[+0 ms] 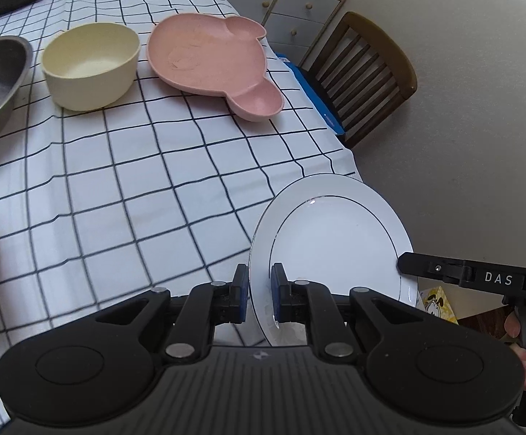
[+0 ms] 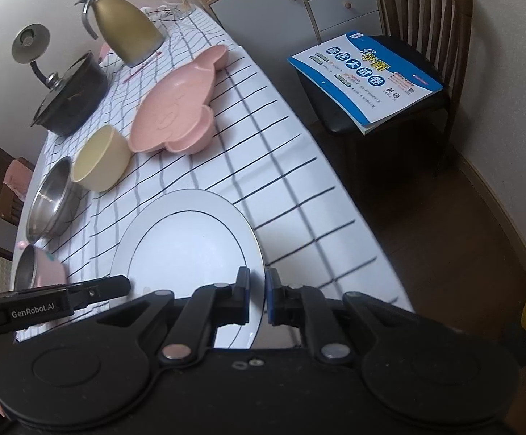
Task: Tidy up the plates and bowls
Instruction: 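Lift the small white plate with both tools over the large plate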
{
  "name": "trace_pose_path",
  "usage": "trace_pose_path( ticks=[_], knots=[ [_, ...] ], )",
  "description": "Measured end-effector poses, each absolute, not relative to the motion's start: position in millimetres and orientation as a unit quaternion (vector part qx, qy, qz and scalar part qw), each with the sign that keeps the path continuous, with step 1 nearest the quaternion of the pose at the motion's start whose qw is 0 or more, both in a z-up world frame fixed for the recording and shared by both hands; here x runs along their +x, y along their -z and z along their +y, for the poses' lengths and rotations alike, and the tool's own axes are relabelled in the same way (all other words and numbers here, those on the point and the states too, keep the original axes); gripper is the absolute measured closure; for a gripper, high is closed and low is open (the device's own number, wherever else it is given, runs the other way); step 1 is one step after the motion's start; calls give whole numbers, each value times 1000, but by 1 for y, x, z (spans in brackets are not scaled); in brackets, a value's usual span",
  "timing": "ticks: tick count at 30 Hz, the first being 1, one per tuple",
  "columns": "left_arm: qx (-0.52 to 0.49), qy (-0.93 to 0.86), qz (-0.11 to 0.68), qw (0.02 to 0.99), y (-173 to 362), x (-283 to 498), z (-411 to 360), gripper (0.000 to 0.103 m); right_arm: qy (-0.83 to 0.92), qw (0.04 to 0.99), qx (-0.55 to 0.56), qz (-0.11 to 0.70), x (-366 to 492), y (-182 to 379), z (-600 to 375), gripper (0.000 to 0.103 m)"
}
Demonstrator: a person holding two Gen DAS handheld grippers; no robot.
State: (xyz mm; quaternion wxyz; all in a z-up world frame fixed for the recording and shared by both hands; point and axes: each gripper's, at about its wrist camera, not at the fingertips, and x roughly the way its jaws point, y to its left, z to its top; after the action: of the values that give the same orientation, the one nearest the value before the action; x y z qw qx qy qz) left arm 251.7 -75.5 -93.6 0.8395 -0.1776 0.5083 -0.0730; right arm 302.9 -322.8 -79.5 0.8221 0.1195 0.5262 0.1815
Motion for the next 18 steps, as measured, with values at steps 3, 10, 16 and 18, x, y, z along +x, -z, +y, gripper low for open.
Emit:
trace_pose_path(
  ticks=[3,10,16,18],
  knots=[
    [-179,74,509,838,88,231,-64,91,-185,821,127,525,285,73,-316,94],
    [-182,69,514,836,85,184,-34,91,-194,818,131,526,240,69,-289,95],
    [-189,60,524,828,96,145,-10,91,-199,811,125,536,206,78,-264,95],
    [-194,58,528,825,100,136,-3,91,-202,807,124,540,196,81,-257,95]
  ],
)
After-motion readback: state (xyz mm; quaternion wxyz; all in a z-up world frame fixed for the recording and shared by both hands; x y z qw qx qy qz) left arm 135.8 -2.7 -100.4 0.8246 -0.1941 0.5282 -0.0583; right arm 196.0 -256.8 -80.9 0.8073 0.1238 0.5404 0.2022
